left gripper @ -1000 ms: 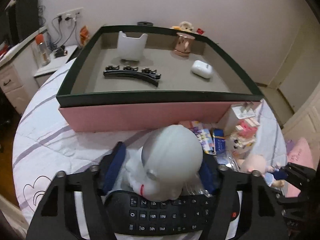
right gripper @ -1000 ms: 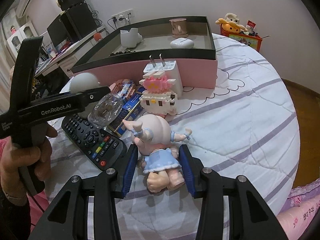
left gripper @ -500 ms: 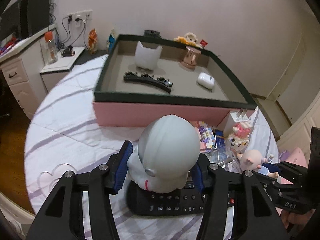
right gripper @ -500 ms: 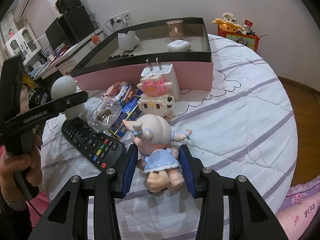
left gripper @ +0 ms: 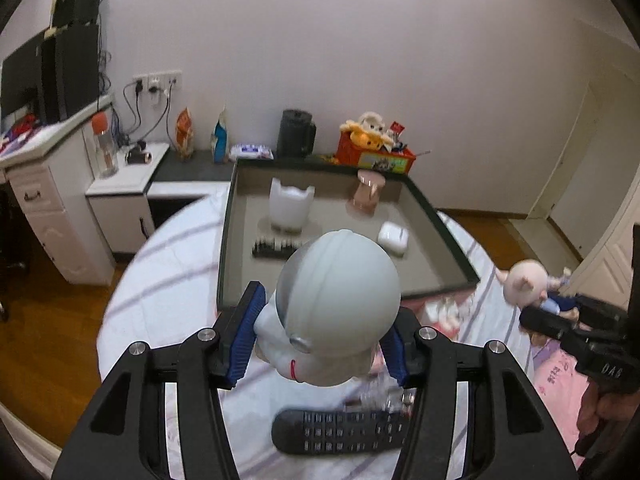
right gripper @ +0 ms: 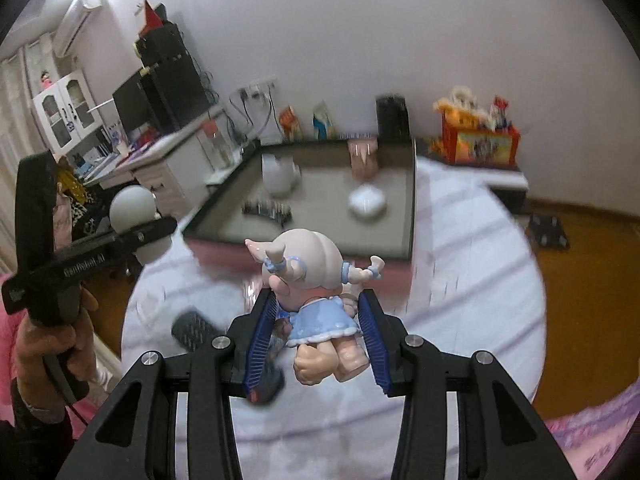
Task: Organize rigid objects
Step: 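Carry the white figurine with the left tool into the box while the right tool places the doll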
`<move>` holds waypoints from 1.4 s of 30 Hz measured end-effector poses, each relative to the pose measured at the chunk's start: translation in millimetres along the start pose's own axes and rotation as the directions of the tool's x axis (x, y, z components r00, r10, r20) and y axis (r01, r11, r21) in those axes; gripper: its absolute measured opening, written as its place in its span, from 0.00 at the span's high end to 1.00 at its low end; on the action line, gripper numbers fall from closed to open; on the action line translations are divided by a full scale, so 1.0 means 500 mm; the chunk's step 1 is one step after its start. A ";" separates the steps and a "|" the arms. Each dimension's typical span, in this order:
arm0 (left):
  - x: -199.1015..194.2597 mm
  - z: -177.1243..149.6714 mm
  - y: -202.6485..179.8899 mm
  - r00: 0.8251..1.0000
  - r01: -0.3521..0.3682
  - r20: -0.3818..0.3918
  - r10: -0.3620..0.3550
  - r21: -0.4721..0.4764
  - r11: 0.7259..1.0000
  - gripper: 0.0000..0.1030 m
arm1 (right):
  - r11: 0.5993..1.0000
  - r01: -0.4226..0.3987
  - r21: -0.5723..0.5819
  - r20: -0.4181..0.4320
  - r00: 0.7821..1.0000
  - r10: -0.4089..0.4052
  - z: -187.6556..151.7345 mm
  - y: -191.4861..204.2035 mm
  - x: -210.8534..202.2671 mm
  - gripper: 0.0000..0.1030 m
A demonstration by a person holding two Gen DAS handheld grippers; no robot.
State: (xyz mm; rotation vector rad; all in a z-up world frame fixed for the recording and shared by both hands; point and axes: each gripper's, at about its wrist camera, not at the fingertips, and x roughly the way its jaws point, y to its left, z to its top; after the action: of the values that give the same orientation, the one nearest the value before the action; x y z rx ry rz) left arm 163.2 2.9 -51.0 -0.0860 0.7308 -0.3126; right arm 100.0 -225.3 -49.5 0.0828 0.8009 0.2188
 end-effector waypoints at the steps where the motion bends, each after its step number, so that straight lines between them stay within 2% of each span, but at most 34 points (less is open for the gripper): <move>1: 0.003 0.015 -0.003 1.000 -0.007 0.007 0.007 0.010 1.000 0.47 | 1.000 0.001 -0.009 0.009 1.000 -0.001 0.018 0.001 0.002 0.58; 6: 0.044 0.074 -0.017 1.000 -0.027 0.014 0.026 0.032 0.999 0.47 | 1.000 0.002 -0.028 0.002 1.000 -0.002 0.107 -0.002 0.066 0.58; 10: 0.115 0.101 -0.022 0.999 -0.041 -0.028 0.042 0.042 0.998 0.47 | 1.000 -0.011 0.000 -0.066 0.998 0.011 0.145 -0.021 0.154 0.58; 17: 0.229 0.101 -0.012 0.991 -0.054 -0.120 0.057 0.028 0.998 0.47 | 1.000 -0.010 0.008 -0.171 0.985 0.011 0.143 -0.037 0.264 0.58; 23: 0.287 0.084 -0.009 0.978 -0.060 -0.196 0.065 0.033 0.998 0.47 | 1.000 0.005 -0.005 -0.222 0.975 -0.006 0.130 -0.037 0.307 0.57; 26: 0.303 0.074 -0.007 0.970 -0.087 -0.224 0.095 0.046 0.995 0.46 | 1.000 0.014 -0.014 -0.243 0.970 -0.017 0.121 -0.036 0.320 0.57; 27: 0.306 0.072 -0.007 0.967 -0.098 -0.231 0.107 0.050 0.994 0.45 | 1.000 0.020 -0.023 -0.252 0.967 -0.025 0.118 -0.035 0.323 0.57; 29: 0.308 0.067 -0.008 0.963 -0.115 -0.240 0.127 0.061 0.991 0.33 | 0.999 0.030 -0.036 -0.251 0.967 -0.038 0.114 -0.033 0.324 0.57; 30: 0.307 0.066 -0.008 0.961 -0.121 -0.241 0.133 0.064 0.991 0.21 | 0.999 0.034 -0.037 -0.242 0.969 -0.042 0.114 -0.033 0.321 0.55; 31: 0.306 0.066 -0.008 0.960 -0.131 -0.242 0.144 0.068 0.989 0.15 | 0.999 0.036 -0.036 -0.242 0.969 -0.044 0.114 -0.034 0.320 0.49; 33: 0.294 0.067 -0.006 0.959 -0.148 -0.234 0.159 0.066 0.987 0.13 | 0.997 0.065 -0.039 -0.225 0.972 -0.072 0.115 -0.035 0.311 0.27; 34: 0.289 0.067 -0.004 0.960 -0.145 -0.233 0.155 0.059 0.988 0.10 | 0.997 0.068 -0.037 -0.214 0.974 -0.075 0.116 -0.037 0.302 0.23; 36: 0.268 0.069 -0.002 0.963 -0.150 -0.219 0.156 0.045 0.988 0.04 | 0.997 0.066 -0.028 -0.205 0.976 -0.070 0.119 -0.039 0.289 0.21; 40: 0.224 0.071 -0.008 0.967 -0.168 -0.185 0.174 0.049 0.985 0.00 | 0.997 0.075 -0.010 -0.170 0.982 -0.075 0.123 -0.038 0.252 0.15; 42: 0.193 0.072 -0.017 0.967 -0.186 -0.164 0.195 0.066 0.980 0.00 | 0.998 0.066 0.019 -0.139 0.988 -0.063 0.123 -0.042 0.225 0.06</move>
State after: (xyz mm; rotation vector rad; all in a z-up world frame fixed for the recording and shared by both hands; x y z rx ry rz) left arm 252.7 -36.3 -84.4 0.0595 0.8929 -0.1553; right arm 223.8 -219.9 -89.1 0.0646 0.9435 0.1547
